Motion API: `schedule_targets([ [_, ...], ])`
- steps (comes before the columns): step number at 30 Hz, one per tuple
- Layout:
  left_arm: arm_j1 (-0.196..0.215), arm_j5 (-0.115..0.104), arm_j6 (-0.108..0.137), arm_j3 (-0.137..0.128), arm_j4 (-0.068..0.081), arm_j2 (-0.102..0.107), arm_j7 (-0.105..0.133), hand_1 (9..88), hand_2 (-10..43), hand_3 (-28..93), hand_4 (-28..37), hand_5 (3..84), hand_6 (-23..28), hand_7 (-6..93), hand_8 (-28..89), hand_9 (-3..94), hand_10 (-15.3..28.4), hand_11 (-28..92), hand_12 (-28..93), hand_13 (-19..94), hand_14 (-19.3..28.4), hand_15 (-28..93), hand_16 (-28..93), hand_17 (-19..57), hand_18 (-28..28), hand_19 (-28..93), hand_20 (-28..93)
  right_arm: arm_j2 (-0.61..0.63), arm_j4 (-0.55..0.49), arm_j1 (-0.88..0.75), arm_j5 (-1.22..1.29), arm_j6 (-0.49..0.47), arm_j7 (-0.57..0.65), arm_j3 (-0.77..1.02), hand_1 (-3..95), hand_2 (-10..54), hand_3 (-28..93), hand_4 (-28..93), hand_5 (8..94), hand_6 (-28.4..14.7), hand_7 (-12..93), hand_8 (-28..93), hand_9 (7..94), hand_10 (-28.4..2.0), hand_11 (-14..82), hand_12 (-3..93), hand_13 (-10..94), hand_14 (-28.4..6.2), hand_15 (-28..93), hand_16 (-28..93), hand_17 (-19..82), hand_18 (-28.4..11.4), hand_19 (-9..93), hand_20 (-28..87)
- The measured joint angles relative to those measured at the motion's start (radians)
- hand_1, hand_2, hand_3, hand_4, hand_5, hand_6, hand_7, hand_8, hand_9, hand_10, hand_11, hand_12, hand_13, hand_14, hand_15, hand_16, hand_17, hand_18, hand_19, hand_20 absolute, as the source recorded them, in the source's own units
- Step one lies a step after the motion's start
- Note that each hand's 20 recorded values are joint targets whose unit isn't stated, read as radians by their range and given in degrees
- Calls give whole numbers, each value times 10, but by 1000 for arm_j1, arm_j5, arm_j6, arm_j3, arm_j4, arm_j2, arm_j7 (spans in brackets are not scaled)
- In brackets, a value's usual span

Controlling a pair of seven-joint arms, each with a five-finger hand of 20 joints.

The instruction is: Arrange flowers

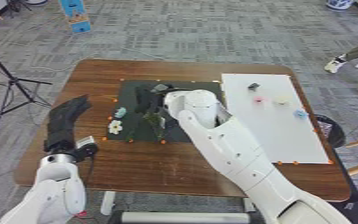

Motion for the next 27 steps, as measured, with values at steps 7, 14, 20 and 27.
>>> schedule_targets([
  [7,-48,23,23,31,5,-7,-27,263,268,712,-283,513,41,151,-96,496,132,196,86,373,120,119,-31,95,73,74,164,3,3,-6,9,1,7,-6,475,69,545,-169,785,29,218,56,930,-81,537,337,880,-78,770,433,576,-235,932,722],
  [14,-98,54,123,61,34,-14,-78,258,179,729,-283,475,31,150,-94,442,125,179,78,356,125,109,-32,95,73,81,165,75,-77,-1,201,16,88,-51,344,116,521,-118,655,-12,193,-85,803,-146,338,281,723,-147,573,371,356,-253,809,539],
  [20,-106,77,98,54,44,-15,-104,262,163,728,-283,470,28,151,-95,418,121,164,75,336,107,100,-32,102,62,63,159,197,-255,-2,413,15,131,-53,328,117,521,-116,627,-21,176,-77,774,-156,318,280,678,-166,542,360,318,-251,751,550],
  [27,-209,85,72,130,56,-39,-92,261,195,709,-283,471,31,144,-94,421,124,168,77,335,106,98,-30,106,59,57,162,323,-388,-3,470,23,146,-31,299,116,547,-125,590,-27,172,-77,652,-177,180,221,576,-186,429,296,244,-232,629,512],
])
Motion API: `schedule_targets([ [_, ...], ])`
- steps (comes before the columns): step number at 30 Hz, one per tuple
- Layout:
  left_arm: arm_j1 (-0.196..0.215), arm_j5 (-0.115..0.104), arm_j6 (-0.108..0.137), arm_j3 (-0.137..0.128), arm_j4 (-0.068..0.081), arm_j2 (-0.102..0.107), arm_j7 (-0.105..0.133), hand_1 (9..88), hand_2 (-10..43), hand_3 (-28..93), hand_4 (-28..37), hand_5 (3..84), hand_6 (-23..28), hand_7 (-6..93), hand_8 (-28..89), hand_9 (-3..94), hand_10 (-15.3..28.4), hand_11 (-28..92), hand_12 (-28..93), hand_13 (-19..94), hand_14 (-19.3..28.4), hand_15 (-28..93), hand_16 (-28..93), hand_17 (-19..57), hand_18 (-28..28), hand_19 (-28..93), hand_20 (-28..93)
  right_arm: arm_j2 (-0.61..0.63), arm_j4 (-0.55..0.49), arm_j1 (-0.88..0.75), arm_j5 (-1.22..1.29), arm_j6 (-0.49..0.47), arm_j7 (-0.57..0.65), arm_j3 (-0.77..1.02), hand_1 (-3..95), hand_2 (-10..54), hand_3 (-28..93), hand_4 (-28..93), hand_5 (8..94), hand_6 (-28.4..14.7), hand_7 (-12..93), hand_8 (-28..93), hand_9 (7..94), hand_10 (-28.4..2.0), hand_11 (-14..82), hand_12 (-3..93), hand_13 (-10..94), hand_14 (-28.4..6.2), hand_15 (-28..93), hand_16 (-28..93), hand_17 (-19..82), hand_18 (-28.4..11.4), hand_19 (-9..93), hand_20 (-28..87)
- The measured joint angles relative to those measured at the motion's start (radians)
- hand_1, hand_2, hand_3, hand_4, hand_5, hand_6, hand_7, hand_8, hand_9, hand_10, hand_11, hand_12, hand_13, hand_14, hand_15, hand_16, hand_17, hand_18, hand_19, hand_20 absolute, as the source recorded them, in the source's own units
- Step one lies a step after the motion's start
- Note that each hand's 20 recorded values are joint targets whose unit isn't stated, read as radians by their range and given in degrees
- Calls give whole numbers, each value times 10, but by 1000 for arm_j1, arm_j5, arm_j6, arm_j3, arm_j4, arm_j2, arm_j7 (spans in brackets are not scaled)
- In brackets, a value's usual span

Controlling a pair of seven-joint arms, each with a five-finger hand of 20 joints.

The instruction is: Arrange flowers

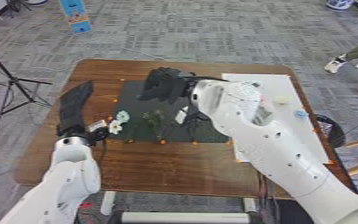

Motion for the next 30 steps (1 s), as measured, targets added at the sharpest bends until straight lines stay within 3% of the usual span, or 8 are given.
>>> schedule_targets([
  [5,-116,18,-126,30,18,-24,-68,263,202,705,-283,473,33,139,-91,422,125,169,76,335,106,97,-30,107,58,57,164,52,-10,-15,103,18,21,31,290,116,555,-128,565,-30,172,-78,616,-179,153,209,554,-188,404,284,224,-231,602,495],
  [10,-210,11,-137,54,57,-37,-73,263,203,706,-283,480,34,141,-89,430,127,174,78,337,109,98,-29,102,62,60,166,64,8,-28,114,52,11,48,283,114,565,-131,554,-28,175,-80,628,-167,155,204,530,-189,409,290,197,-226,593,499],
  [12,-216,-39,-154,27,48,-37,-45,262,204,707,-283,484,34,143,-89,434,128,176,78,338,110,99,-29,97,65,67,167,61,22,-30,132,39,-15,65,280,112,570,-134,533,-30,170,-81,621,-161,147,199,526,-190,414,293,192,-224,595,505],
  [14,-192,-122,-203,-49,4,-34,21,261,204,709,-283,487,33,146,-89,439,128,179,78,340,111,100,-27,94,65,70,166,51,47,-31,182,-20,-59,99,274,113,575,-138,515,-33,165,-78,609,-154,135,192,525,-191,418,292,190,-224,595,510],
  [16,-133,-171,-241,-180,-95,-28,109,263,206,709,-283,488,33,146,-90,445,128,181,78,345,112,102,-27,93,65,70,164,34,87,-29,275,-138,-112,148,256,126,597,-145,495,-34,176,-70,543,-142,81,162,519,-189,424,292,189,-221,595,517],
  [20,-26,-127,-195,-378,-230,11,177,265,211,711,-283,492,33,147,-90,452,128,182,77,351,113,104,-27,92,64,70,163,13,163,-10,377,-314,-215,171,238,156,645,-157,440,-31,180,-74,447,-111,49,134,515,-185,410,286,182,-219,582,522],
  [24,102,-104,-121,-421,-196,68,183,267,216,713,-283,496,33,148,-91,456,129,184,77,352,114,104,-27,92,63,68,161,6,166,-8,269,-322,-331,142,232,164,658,-159,414,-24,194,-80,423,-105,47,126,512,-180,403,287,174,-220,572,526],
  [30,398,-126,-132,-420,-138,70,184,266,215,718,-283,497,33,150,-91,462,130,188,78,358,118,107,-27,95,67,73,163,-22,167,-7,111,-342,-407,113,231,161,667,-159,406,-21,204,-90,425,-103,49,125,525,-177,412,290,172,-218,567,529],
])
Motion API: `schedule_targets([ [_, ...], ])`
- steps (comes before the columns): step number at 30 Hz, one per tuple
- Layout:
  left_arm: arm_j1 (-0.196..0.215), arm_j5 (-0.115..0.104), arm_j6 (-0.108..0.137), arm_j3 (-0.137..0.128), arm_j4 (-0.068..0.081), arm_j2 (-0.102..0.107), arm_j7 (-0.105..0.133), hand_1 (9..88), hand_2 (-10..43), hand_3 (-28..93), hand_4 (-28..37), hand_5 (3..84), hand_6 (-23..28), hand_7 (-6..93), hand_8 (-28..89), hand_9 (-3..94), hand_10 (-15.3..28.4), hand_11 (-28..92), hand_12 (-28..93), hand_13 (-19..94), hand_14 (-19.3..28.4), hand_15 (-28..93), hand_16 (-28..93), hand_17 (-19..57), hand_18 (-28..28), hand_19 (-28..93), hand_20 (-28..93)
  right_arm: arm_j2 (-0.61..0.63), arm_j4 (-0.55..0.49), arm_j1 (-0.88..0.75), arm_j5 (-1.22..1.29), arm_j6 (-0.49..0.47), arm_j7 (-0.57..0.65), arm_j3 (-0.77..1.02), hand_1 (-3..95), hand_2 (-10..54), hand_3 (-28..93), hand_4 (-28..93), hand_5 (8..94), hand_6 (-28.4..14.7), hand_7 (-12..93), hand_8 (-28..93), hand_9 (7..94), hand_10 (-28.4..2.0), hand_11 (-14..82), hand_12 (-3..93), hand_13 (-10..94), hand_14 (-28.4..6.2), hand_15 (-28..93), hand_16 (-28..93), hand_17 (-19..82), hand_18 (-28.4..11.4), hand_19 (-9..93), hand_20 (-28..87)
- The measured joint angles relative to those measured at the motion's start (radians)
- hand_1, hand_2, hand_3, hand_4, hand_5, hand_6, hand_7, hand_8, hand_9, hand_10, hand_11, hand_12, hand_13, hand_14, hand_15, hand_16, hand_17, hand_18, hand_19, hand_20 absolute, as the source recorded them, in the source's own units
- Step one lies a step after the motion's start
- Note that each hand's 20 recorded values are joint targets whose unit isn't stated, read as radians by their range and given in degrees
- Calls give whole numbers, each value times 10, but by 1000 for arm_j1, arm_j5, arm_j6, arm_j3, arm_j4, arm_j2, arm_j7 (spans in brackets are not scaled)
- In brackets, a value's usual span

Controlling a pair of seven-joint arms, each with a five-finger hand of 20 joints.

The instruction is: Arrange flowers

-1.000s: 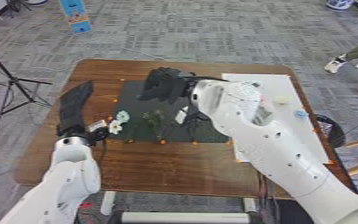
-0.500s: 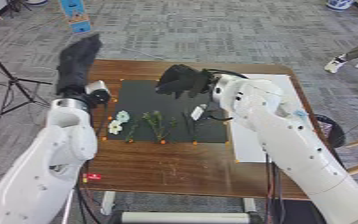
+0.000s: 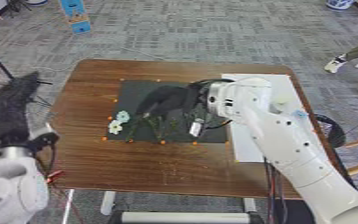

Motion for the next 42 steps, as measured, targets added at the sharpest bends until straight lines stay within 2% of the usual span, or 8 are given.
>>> schedule_targets([
  [3,99,-7,-14,-1,6,-13,0,270,207,724,-283,500,34,151,-91,474,130,191,80,370,123,114,-24,98,73,80,168,-9,4,2,26,-7,-1,-9,230,159,672,-160,405,-20,206,-92,431,-100,51,125,535,-175,414,291,174,-217,566,531],
  [6,136,-11,-29,-7,12,-30,1,272,203,728,-283,502,33,152,-90,479,129,191,81,376,125,119,-24,98,76,83,169,-19,5,1,45,-7,-6,-9,229,159,673,-161,404,-18,209,-93,433,-100,51,125,537,-175,416,292,174,-217,566,534],
  [14,111,-16,-49,-15,13,-40,23,278,185,741,-282,512,30,158,-91,493,130,194,85,384,125,121,-26,113,84,98,182,-26,3,-5,48,-5,-14,-17,229,157,678,-161,401,-16,214,-95,432,-102,51,126,538,-174,421,295,173,-217,563,538],
  [22,106,-70,-61,-34,-23,-46,110,290,164,745,-268,518,28,172,-92,507,130,208,98,408,132,145,-17,137,108,159,232,-34,-5,-36,77,22,22,7,239,154,662,-165,485,-13,210,-97,588,-128,84,139,532,-170,413,297,171,-213,546,527],
  [26,112,-70,-71,-52,-40,-51,112,293,163,744,-263,521,27,174,-93,511,130,211,100,410,135,148,-17,138,108,156,235,-50,-41,-89,104,86,113,38,244,165,645,-168,465,-10,196,-99,645,-126,99,143,537,-171,412,298,172,-212,546,522],
  [30,115,-70,-73,-58,-42,-52,112,295,164,742,-263,522,26,175,-93,514,131,212,101,412,135,151,-18,137,107,152,235,-69,-73,-148,93,201,169,36,241,169,643,-166,463,-10,199,-97,647,-124,97,141,508,-172,411,299,159,-206,542,518],
  [37,118,-70,-72,-61,-35,-52,115,294,170,745,-264,524,25,177,-94,518,131,213,102,417,137,156,-19,137,107,150,239,-93,-67,-166,-17,105,128,-10,242,180,642,-169,452,-7,200,-99,655,-125,99,140,506,-174,425,299,156,-205,544,514],
  [42,127,-75,-72,-72,-29,-52,120,294,175,744,-267,526,25,178,-94,520,130,213,102,419,136,158,-20,137,108,150,240,-108,-67,-172,-30,129,126,-42,240,182,645,-169,419,-10,197,-100,604,-116,82,134,502,-175,432,298,156,-206,548,513],
])
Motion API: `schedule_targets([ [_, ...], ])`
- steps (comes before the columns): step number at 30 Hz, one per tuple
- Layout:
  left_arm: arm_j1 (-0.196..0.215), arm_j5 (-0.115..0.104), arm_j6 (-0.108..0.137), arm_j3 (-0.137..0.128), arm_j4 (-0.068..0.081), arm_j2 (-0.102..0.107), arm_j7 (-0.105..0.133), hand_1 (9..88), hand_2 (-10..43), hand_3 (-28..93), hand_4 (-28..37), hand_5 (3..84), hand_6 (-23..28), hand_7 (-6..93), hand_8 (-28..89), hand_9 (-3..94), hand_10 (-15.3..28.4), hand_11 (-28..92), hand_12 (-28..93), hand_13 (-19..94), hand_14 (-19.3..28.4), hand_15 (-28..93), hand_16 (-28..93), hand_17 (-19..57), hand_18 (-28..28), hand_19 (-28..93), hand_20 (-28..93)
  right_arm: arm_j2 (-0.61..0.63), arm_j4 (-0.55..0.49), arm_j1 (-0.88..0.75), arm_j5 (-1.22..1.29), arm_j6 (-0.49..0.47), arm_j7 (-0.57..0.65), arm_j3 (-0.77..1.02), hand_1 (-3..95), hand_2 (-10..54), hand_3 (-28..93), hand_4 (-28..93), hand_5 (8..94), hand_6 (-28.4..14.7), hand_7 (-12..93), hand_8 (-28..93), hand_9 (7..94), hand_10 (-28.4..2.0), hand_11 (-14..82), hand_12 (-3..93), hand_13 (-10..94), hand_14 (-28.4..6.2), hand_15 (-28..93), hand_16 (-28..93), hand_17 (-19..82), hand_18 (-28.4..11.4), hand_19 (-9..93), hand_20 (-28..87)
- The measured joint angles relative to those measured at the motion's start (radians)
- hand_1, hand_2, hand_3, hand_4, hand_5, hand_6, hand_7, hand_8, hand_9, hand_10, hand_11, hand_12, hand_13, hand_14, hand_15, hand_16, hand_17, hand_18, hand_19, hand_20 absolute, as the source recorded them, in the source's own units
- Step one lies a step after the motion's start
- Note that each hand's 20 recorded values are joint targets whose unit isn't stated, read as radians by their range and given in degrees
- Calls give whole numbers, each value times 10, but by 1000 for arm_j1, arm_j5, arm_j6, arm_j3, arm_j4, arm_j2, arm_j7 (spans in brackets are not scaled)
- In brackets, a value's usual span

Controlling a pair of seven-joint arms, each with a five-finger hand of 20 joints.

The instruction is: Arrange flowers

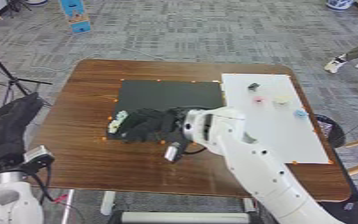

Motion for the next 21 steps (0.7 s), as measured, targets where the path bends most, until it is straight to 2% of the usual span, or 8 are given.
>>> schedule_targets([
  [3,0,-3,0,0,8,0,1,292,180,744,-268,526,24,178,-95,521,131,213,102,419,136,158,-21,135,109,147,238,-10,1,-1,-40,24,-17,-10,236,182,651,-170,430,-14,238,-93,540,-122,71,131,485,-177,453,298,154,-207,553,513],
  [7,-2,-9,-1,7,20,0,2,288,183,746,-269,526,22,182,-95,524,130,213,103,434,143,171,-17,111,124,142,232,-31,19,-3,-137,41,-74,-7,229,180,662,-169,417,-15,286,-92,503,-124,65,135,475,-179,465,297,151,-207,556,516],
  [11,-7,-9,-9,18,28,0,-1,286,184,746,-269,525,20,182,-96,526,128,211,103,436,145,179,-17,89,129,130,214,-61,60,-10,-247,96,-150,8,227,177,669,-171,378,-10,276,-103,494,-119,63,135,474,-178,490,299,150,-208,558,521],
  [15,-16,-8,-22,27,32,-1,-2,284,184,746,-271,524,19,183,-96,526,128,210,104,436,146,181,-19,86,129,133,208,-95,119,-15,-415,188,-242,26,226,173,672,-172,390,-11,286,-102,495,-118,63,134,480,-177,511,301,151,-208,559,524],
  [21,-19,-7,-45,28,32,-1,-3,282,184,747,-271,522,18,181,-96,526,128,210,105,433,145,182,-19,82,129,133,203,-120,177,-14,-546,197,-265,46,225,167,676,-172,391,-10,298,-107,498,-121,62,130,487,-179,549,309,155,-211,560,529],
])
